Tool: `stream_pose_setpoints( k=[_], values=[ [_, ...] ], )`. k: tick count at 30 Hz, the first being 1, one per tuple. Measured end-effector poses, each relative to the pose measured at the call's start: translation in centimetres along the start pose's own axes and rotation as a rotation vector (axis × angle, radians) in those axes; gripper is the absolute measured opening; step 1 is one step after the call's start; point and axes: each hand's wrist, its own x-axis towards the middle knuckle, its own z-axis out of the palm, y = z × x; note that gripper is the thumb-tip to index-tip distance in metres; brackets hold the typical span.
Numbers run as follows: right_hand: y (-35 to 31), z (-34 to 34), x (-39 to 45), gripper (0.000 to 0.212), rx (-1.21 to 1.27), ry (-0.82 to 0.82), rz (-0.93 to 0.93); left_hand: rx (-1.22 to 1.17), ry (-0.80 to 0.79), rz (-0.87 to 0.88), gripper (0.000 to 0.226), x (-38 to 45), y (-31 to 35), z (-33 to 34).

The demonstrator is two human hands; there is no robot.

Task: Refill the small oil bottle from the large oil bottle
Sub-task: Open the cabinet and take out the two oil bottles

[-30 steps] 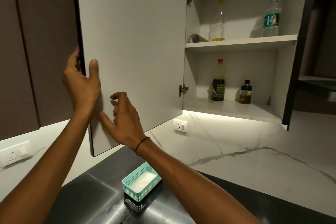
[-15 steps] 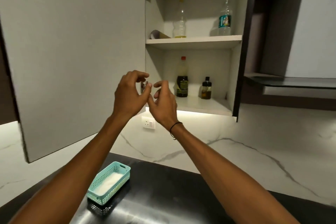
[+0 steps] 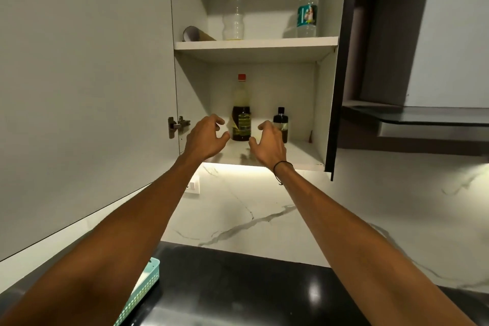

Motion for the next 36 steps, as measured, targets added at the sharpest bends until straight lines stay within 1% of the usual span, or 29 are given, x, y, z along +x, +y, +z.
stream_pose_setpoints(
  k=[5,9,13,19,23,26,28,31,33,35,36],
  values=[
    [3.3,2.6,5.8,0.057,0.059,0.004,0.244,-0.114,-0.069,-0.123,0.056,5.3,-3.3,3.3],
    [6.0,3.3,10.0,0.073,0.119,0.032,0.386,-0.143,-0.132,-0.141,0.063,8.7,-5.2,5.9],
    [8.3,3.9,13.6,0.095,0.128,0.081,0.514,-0.183,-0.163,-0.167,0.071,11.4,-6.4,7.8],
    [10.3,4.6,18.0,0.103,0.143,0.098,0.632,-0.228,-0.157,-0.182,0.079,15.3,-7.4,10.4],
    [11.2,5.1,20.0,0.098,0.184,0.082,0.676,-0.217,-0.140,-0.183,0.080,16.8,-7.7,11.7],
    [11.9,5.8,20.2,0.082,0.148,0.050,0.658,-0.223,-0.101,-0.177,0.076,17.2,-7.7,12.5],
    [12.2,6.3,20.0,0.074,0.126,0.050,0.630,-0.266,-0.106,-0.165,0.070,17.2,-7.1,13.0],
    [12.0,6.5,19.5,0.070,0.120,0.043,0.598,-0.375,-0.239,-0.170,0.065,16.5,-5.8,14.3],
    [11.6,6.4,19.1,0.064,0.146,0.035,0.585,-0.449,-0.363,-0.178,0.076,15.4,-4.7,15.4],
    [11.2,6.3,18.4,0.063,0.187,0.025,0.572,-0.415,-0.448,-0.142,0.092,14.3,-3.4,16.2],
    [11.1,6.2,18.0,0.063,0.204,0.017,0.551,-0.395,-0.473,-0.126,0.095,13.7,-2.7,16.5]
  ],
)
